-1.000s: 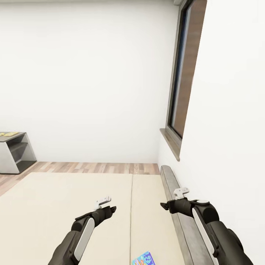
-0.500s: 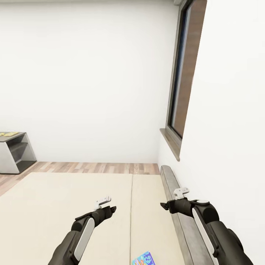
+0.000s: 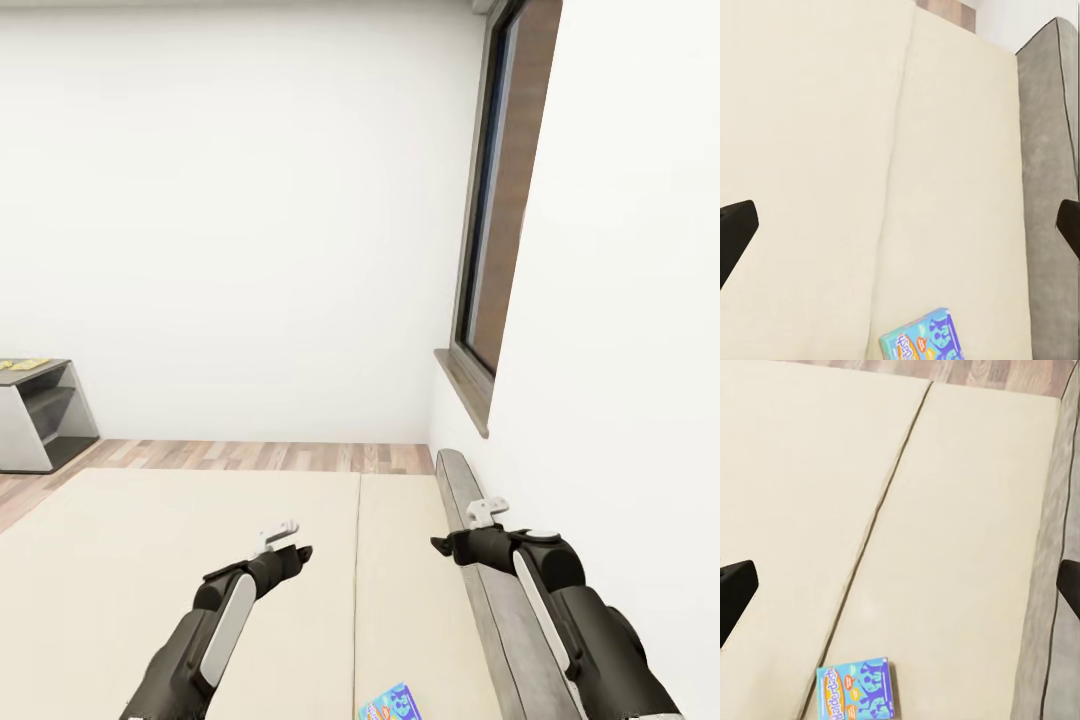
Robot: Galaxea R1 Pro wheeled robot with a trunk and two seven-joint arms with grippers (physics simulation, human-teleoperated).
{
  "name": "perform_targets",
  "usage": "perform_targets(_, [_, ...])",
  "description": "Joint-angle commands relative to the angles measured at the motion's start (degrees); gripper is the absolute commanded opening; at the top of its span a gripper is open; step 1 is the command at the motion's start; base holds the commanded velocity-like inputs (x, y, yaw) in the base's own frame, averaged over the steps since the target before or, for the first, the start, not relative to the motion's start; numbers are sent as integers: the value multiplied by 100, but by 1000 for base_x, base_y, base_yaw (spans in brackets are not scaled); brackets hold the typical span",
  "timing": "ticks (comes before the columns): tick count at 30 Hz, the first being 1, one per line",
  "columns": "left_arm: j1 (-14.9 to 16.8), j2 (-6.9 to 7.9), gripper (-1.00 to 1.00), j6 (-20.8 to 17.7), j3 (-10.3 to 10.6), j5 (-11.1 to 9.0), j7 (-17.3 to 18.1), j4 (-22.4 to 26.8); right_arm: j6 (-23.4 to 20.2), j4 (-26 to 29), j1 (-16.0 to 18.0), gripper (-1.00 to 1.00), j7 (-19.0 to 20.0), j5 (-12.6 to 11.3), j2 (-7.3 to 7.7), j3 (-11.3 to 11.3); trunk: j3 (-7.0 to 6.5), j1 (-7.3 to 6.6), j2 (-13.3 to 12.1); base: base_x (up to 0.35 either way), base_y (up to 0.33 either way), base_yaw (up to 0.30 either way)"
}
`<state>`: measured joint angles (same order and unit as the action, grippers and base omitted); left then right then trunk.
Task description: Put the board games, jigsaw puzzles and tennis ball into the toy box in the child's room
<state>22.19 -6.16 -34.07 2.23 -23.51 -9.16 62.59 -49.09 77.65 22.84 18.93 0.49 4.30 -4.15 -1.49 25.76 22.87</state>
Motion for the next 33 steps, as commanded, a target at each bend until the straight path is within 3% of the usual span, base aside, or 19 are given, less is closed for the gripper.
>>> perform_targets(1, [34,1,100,-19,6,-94,-84,7,-24,4,18,100,12,9,3,-6,3,2,5,0,0,0])
perform_targets(13, [216,-9,100,-182,-4,-484,-187,114,-66,12,132,100,-24,2,-94,8,3,2,5,0,0,0])
perform_targets(19, [236,-9,100,-313,-14,-732,-200,263,-71,13,143,100,-11,-2,-105,5,111,134,245,0,0,0])
perform_targets(33, [241,3,100,-435,-1,-983,-213,365,-74,14,149,100,-4,-4,-112,-4,362,442,807,0,0,0])
